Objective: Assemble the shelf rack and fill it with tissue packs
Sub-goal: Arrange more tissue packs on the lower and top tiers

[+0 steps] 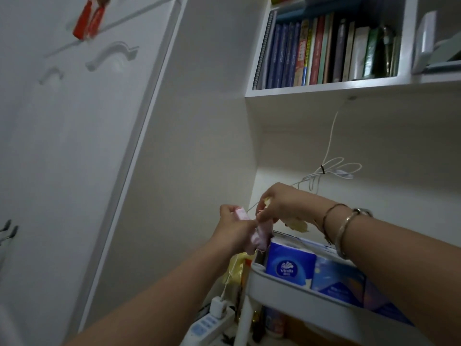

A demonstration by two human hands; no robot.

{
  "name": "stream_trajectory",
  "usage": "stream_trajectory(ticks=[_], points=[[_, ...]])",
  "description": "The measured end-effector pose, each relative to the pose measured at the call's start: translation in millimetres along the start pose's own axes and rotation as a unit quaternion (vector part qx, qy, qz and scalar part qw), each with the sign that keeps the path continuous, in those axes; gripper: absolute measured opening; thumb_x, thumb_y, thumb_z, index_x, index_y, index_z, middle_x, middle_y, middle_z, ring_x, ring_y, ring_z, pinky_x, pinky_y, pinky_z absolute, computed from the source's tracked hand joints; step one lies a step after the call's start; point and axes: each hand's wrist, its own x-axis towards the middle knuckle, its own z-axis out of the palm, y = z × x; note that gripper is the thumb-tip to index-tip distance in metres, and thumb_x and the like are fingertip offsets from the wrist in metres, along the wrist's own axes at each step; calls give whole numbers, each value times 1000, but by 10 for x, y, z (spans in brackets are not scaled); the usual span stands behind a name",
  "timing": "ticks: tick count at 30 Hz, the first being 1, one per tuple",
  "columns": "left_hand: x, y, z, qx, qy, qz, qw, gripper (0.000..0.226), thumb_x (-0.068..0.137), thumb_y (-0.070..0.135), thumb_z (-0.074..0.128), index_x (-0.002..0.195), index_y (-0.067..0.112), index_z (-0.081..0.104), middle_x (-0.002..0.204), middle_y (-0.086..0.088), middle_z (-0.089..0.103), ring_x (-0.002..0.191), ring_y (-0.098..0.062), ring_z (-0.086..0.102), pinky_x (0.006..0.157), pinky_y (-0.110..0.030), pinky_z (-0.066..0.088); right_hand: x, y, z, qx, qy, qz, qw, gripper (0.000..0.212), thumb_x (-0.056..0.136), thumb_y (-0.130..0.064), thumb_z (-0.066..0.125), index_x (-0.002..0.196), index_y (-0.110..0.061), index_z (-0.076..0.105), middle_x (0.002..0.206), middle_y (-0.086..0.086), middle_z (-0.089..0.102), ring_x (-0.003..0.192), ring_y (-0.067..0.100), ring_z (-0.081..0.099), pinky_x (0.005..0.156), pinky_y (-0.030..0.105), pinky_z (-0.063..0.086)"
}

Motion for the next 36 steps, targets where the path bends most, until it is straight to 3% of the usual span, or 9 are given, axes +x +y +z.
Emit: stream_trajectory(ticks=[5, 10, 14, 19, 22, 25, 30, 34, 36], points=[[29, 24, 31, 21, -17, -23, 999, 50, 90, 13, 61, 125, 29, 29, 129, -13, 45, 99, -28, 61, 54, -26, 55, 18, -83, -34, -88, -58, 25, 994, 33, 86, -15, 67, 118, -7, 65, 109, 9, 67, 93, 17, 60, 61, 19, 46], [35, -7, -16, 0, -11, -12, 1000, 49, 91, 12, 61, 124, 29, 28, 115, -8, 44, 87, -21, 60, 51, -25, 55, 33, -11, 46, -115, -86, 37, 989, 37, 86, -20, 68, 120, -7, 62, 117, 9, 65, 106, 21, 60, 81, 27, 49], [11, -54, -53, -47, -25, -6, 999, 41, 96, 13, 54, 125, 28, 30, 104, -4, 45, 90, -22, 58, 64, -33, 59, 49, 99, 142, -169, -60, 45, 983, 39, 84, -28, 70, 117, -10, 62, 114, 5, 67, 106, 20, 62, 94, 33, 51], [-63, -59, -43, -44, -56, 21, 997, 30, 100, 21, 46, 125, 29, 33, 107, -4, 43, 98, -23, 57, 72, -36, 59, 6, 151, 104, -108, -75, 52, 990, 33, 87, -36, 64, 113, -15, 67, 110, 3, 68, 103, 18, 61, 93, 34, 50], [-64, -41, -23, -64, -42, 30, 997, 20, 102, 29, 37, 121, 25, 33, 105, -7, 44, 90, -18, 53, 66, -31, 52, -14, 193, 35, -39, -54, 69, 995, 32, 90, -37, 59, 113, -15, 62, 111, 6, 66, 103, 22, 62, 96, 38, 49], [-49, 6, 1, -110, -39, 16, 993, 24, 100, 24, 44, 120, 22, 31, 91, -9, 44, 78, -17, 50, 60, -29, 44, -52, 241, -20, 43, -52, 77, 995, 28, 88, -32, 58, 110, -14, 55, 111, 11, 62, 106, 28, 61, 98, 43, 49], [-77, -17, 68, -112, -50, 0, 992, 40, 98, 27, 51, 130, 21, 27, 122, -7, 46, 87, -12, 55, 54, -20, 51, -57, 350, 16, 137, 17, 93, 986, 27, 91, -29, 53, 102, -5, 56, 109, 16, 65, 103, 28, 63, 97, 44, 50], [-38, -166, 126, 25, 12, 24, 999, 46, 97, 51, 38, 134, 34, 19, 133, -7, 46, 100, -19, 57, 77, -32, 54, -61, 365, 55, 119, -2, 120, 986, 34, 96, -30, 40, 117, -5, 47, 112, 13, 66, 103, 27, 62, 98, 43, 49], [-51, -180, 149, 51, -13, 27, 998, 43, 98, 51, 35, 135, 36, 19, 136, -8, 42, 110, -24, 57, 81, -34, 57, -48, 359, 76, 111, 2, 129, 985, 42, 96, -32, 38, 127, -4, 42, 116, 12, 64, 105, 28, 60, 97, 41, 48]])
